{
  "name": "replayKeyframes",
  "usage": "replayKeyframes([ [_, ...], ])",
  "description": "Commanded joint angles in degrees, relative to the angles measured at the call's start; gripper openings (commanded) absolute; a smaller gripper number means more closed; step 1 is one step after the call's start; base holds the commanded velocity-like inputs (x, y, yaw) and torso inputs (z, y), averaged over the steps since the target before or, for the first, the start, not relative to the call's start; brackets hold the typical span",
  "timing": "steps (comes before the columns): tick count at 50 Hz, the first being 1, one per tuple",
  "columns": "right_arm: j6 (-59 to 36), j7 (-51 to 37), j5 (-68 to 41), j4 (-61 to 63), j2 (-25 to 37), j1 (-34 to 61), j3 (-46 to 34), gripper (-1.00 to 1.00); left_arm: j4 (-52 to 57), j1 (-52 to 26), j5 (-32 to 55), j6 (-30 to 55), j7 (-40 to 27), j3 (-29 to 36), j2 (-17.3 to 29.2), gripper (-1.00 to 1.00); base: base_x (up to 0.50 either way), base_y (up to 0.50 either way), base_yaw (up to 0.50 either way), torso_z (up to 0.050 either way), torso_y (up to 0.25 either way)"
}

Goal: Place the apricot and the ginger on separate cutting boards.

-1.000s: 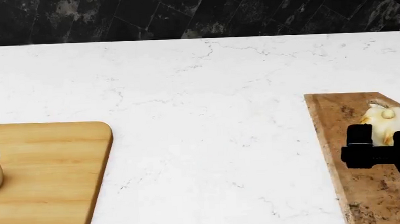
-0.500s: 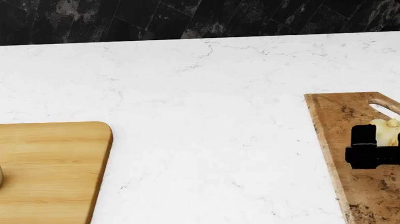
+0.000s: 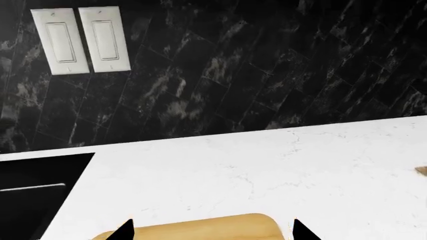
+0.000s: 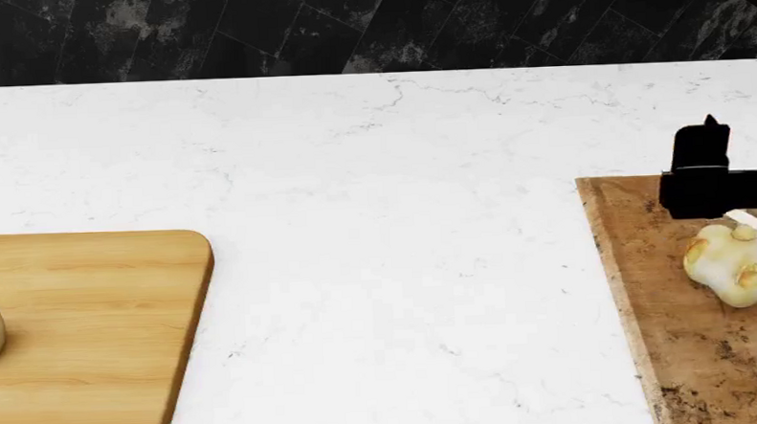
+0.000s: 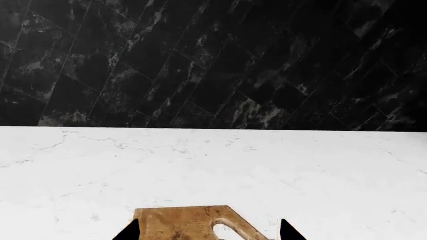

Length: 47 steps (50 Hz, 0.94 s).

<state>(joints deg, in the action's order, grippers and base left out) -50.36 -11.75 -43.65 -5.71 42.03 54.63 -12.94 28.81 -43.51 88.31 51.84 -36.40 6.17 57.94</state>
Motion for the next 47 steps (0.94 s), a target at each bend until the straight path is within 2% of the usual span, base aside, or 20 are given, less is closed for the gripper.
replayKeyframes([
  [1, -4.15, 0.68, -0.8, 2.74, 0.55, 10.28, -0.86, 1.0, -6.38, -17.22, 1.49, 7.01, -0.86, 6.42, -3.56, 1.0, 0.0, 0.0, 0.0, 0.0, 0.0],
  [13, -7.92, 4.17, 1.31, -1.64, -1.68, 25.75, -5.22, 1.0, -18.14, -37.95, 1.66, 15.79, -0.94, 12.8, -8.98, 1.0, 0.0, 0.0, 0.0, 0.0, 0.0],
  [18, -7.11, 5.74, 2.42, -3.33, -2.11, 28.55, -6.49, 1.0, -21.14, -42.69, 0.9, 18.34, 0.29, 14.85, -10.24, 1.0, 0.0, 0.0, 0.0, 0.0, 0.0],
  [24, -3.52, 7.55, 4.25, -6.88, -3.19, 30.82, -7.15, 1.0, -26.6, -51.49, -4.2, 20.15, 4.47, 18.12, -13.07, 1.0, 0.0, 0.0, 0.0, 0.0, 0.0],
  [32, -0.67, 5.12, 3.89, -4.22, -2.65, 28.02, -4.31, 1.0, -27.41, -55.16, -5.44, 21.04, 5.19, 18.9, -13.17, 1.0, 0.0, 0.0, 0.0, 0.0, 0.0],
  [38, 2.09, 3.17, 5.7, -3.34, -2.72, 26.97, -3.94, 1.0, -26.57, -54.36, -6.38, 19.51, 5.26, 18.67, -12.95, 1.0, 0.0, 0.0, 0.0, 0.0, 0.0],
  [43, 5.0, 2.36, 4.36, -3.54, -3.75, 25.47, -0.78, 1.0, -23.67, -51.17, -7.16, 15.88, 4.33, 16.8, -11.81, 1.0, 0.0, 0.0, 0.0, 0.0, 0.0],
  [47, 10.56, 2.57, 4.86, -3.4, -4.58, 23.68, 1.23, 1.0, -18.93, -44.87, -8.79, 10.05, 2.37, 13.98, -10.5, 1.0, 0.0, 0.0, 0.0, 0.0, 0.0],
])
